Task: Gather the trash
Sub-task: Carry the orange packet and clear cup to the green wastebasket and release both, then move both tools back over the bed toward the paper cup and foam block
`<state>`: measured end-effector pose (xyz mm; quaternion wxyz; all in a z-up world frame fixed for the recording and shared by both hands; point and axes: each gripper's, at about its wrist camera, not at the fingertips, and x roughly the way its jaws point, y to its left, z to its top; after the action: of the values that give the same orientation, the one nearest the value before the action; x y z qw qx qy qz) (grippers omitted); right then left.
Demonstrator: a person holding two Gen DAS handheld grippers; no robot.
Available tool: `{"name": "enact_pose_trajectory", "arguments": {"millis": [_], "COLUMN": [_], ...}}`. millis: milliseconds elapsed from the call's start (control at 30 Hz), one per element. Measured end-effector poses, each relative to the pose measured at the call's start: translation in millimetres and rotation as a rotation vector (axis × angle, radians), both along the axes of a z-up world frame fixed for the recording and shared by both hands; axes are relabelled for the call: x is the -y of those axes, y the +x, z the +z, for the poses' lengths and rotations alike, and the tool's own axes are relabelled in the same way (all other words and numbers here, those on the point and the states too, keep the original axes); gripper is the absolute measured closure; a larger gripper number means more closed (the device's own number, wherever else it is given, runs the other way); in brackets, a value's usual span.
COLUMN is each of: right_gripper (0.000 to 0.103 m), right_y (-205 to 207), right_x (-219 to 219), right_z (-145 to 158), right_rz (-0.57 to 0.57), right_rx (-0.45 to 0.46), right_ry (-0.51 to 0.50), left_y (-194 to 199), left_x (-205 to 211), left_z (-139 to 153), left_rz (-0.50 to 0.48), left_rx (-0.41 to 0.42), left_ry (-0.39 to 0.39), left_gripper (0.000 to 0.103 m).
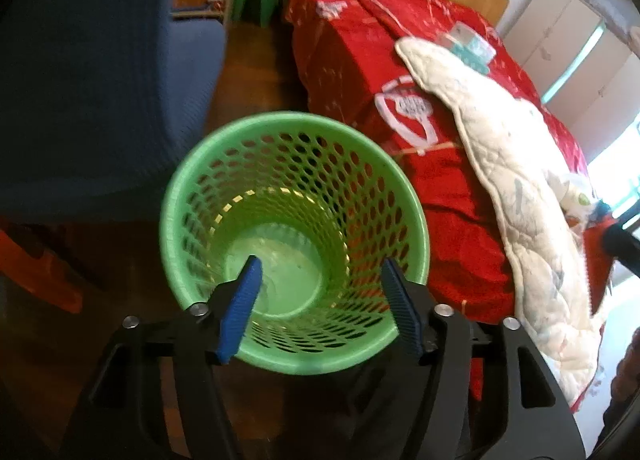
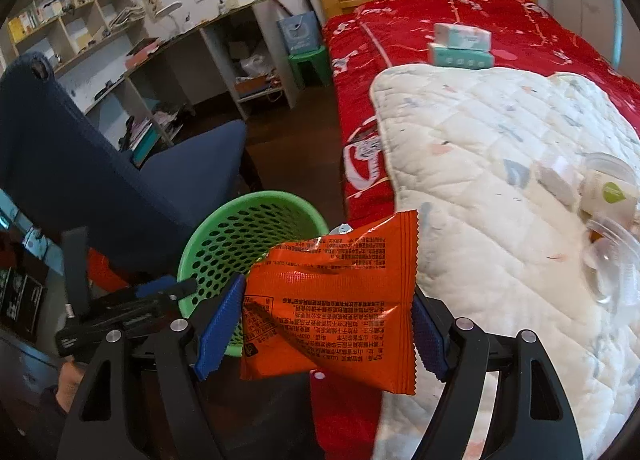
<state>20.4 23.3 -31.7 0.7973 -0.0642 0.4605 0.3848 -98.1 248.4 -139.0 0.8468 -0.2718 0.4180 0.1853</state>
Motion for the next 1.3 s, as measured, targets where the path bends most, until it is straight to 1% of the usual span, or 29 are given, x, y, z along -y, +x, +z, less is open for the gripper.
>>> {"name": "enact_pose_trajectory", "arguments": {"millis": [67,267,467,533,633,733,833,1033,1133,1300], "right_gripper": [0.029,0.029,0.028,0.027,0.024,0.017,0.013,0.013,0.013,0.013], "right_y": [0,-1,-5,-7,-7,-10,-10,-11,-9,-3], "right_x": [-10,-44,-78,-90,-105,-115,-118,-108,-96,-62], "right_z": [-4,-19,-32,-37,-44,-49,-50,-41,-38,-31], "right_rz": [0.015,0.054,0.094,0.11,0.127,0.14,0.149,0.139,0.123,0.063], "right_rx": [-0.009,-0.033,-0.049,-0.049,-0.057,-0.067,-0.081,-0.062,-0.052,-0.032], "right_ry": [-0.006,-0.026,-0.051,-0.061,-0.062,-0.054,-0.031,-0.024,-0.024,-0.029], "left_y": [-7,-30,-41,-45,-49,-52,-51,-43,-38,-27], "left_x": [-4,-19,-24,-27,-31,-34,-35,-27,-22,-10], "left_z": [5,24,32,35,36,35,34,38,43,51], "left_rz": [0.022,0.087,0.121,0.137,0.156,0.177,0.175,0.152,0.139,0.098], "left_rx": [0.015,0.048,0.054,0.06,0.065,0.065,0.06,0.034,0.037,0.045], "left_ry": [0.016,0.077,0.139,0.155,0.163,0.153,0.147,0.183,0.194,0.198], "left_gripper": [0.032,0.026,0.021,0.018,0.017,0.015,0.015,0.015,0.015,0.015]}}
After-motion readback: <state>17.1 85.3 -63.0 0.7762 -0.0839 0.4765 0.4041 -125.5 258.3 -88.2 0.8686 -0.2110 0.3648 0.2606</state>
